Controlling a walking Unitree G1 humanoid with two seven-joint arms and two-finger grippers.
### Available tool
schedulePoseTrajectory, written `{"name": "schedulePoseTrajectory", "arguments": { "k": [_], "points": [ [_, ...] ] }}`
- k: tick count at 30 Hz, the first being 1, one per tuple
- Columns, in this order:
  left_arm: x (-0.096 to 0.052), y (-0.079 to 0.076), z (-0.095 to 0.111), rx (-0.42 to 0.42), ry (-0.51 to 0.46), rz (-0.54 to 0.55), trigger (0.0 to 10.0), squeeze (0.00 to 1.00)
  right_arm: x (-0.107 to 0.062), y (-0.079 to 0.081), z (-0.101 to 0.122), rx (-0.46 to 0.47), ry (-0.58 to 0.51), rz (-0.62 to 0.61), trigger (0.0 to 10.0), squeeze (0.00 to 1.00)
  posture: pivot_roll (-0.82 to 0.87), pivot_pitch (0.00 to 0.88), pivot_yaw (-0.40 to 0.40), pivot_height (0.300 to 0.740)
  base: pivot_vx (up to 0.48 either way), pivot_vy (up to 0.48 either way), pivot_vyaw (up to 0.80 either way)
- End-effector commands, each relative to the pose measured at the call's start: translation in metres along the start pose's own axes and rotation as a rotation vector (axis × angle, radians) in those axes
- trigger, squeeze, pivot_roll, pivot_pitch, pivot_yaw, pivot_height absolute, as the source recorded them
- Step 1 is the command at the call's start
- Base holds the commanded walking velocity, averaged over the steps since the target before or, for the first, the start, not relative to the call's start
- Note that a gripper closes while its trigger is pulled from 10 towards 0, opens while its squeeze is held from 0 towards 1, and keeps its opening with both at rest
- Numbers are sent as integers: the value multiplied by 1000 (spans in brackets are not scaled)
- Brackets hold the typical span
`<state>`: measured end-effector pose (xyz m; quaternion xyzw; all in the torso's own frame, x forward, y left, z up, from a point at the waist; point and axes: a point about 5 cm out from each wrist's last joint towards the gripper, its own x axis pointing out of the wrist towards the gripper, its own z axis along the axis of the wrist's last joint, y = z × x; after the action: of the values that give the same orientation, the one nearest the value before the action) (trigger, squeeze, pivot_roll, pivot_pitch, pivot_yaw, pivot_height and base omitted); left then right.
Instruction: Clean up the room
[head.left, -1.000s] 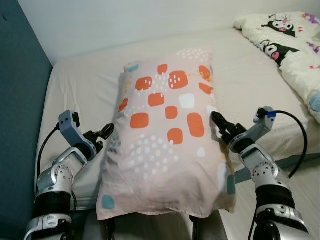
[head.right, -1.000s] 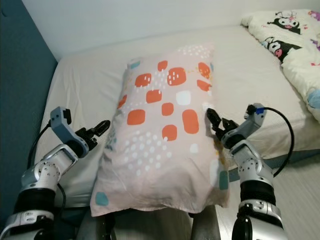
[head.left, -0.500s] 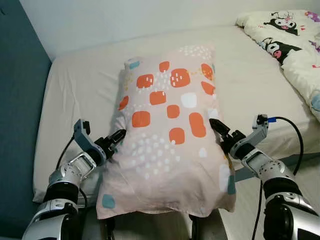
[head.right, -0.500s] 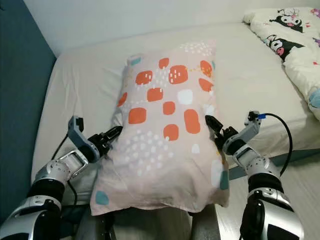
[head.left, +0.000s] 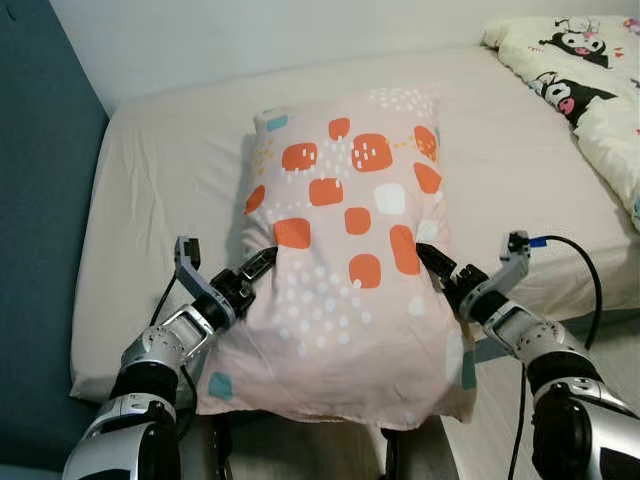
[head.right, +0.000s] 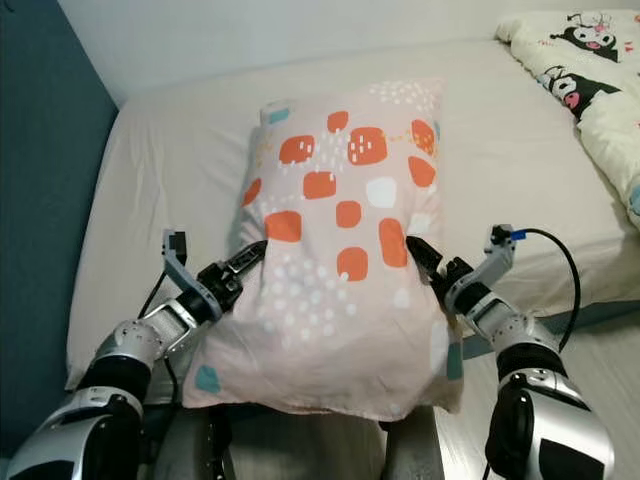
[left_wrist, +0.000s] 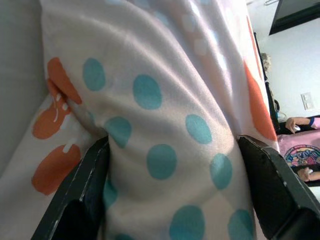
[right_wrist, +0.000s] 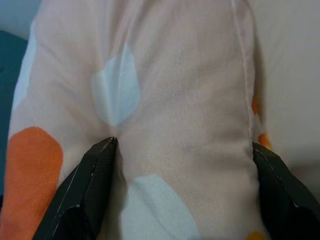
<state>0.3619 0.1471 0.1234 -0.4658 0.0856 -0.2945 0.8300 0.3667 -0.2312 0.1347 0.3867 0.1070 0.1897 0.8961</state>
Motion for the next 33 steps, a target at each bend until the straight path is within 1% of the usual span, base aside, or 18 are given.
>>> {"name": "schedulePoseTrajectory", "arguments": {
  "k": [1,2,4,6,9,10,13,16,17,18,19,20,23,24,25,26,27,33],
  "points": [
    [8,-5,-15,-35,59,-46,10000,0,4,0,-23,28,98,2,10000,0,22,309,14,534,0,0,0],
    [9,-7,-17,-45,70,-63,10000,0,5,0,-26,39,108,8,10000,0,24,308,13,534,0,0,0],
    [10,-9,-21,-38,91,-78,10000,0,6,1,-29,48,125,14,10000,0,26,306,14,534,0,0,0],
    [14,-14,-30,-26,138,-109,10000,0,8,4,-38,89,156,47,10000,0,27,304,12,534,0,0,0],
    [16,-17,-34,-31,155,-127,10000,0,10,7,-42,113,168,71,10000,0,29,301,14,534,0,0,0],
    [16,-17,-34,-31,155,-127,10000,0,10,7,-42,113,168,71,10000,0,29,301,14,534,0,0,0],
    [21,-27,-39,-34,168,-182,10000,0,15,14,-51,105,206,121,10000,0,31,301,15,534,0,0,0],
    [24,-35,-39,-22,172,-223,10000,0,17,16,-52,94,201,134,10000,0,35,296,18,534,0,0,0],
    [24,-35,-39,-22,172,-223,10000,0,17,16,-52,94,201,134,10000,0,35,296,18,534,0,0,0],
    [25,-39,-39,-18,173,-246,8235,0,17,17,-52,95,191,136,10000,0,36,295,18,534,0,0,0],
    [25,-44,-39,-16,168,-270,4627,0,17,16,-50,96,178,132,10000,0,37,290,19,534,0,0,0],
    [25,-48,-39,-16,163,-288,0,0,17,16,-49,96,169,124,5765,0,38,289,20,534,0,0,0],
    [24,-52,-39,-18,159,-311,0,0,17,15,-48,101,159,121,5765,0,38,289,20,534,0,0,0],
    [23,-53,-39,-24,161,-319,0,0,17,15,-48,99,160,121,2784,0,40,288,21,534,0,0,0],
    [23,-53,-39,-24,161,-319,0,0,17,15,-48,99,160,121,2784,0,40,288,21,534,0,0,0],
    [22,-53,-40,-27,163,-322,0,0,17,15,-48,95,161,122,1922,0,41,287,21,534,0,0,0],
    [21,-53,-41,-18,165,-316,0,0,17,15,-48,91,163,119,0,0,40,286,21,534,0,0,0],
    [22,-50,-43,50,159,-271,0,0,19,17,-46,79,158,124,0,0,38,280,21,534,0,0,0]
  ]
}}
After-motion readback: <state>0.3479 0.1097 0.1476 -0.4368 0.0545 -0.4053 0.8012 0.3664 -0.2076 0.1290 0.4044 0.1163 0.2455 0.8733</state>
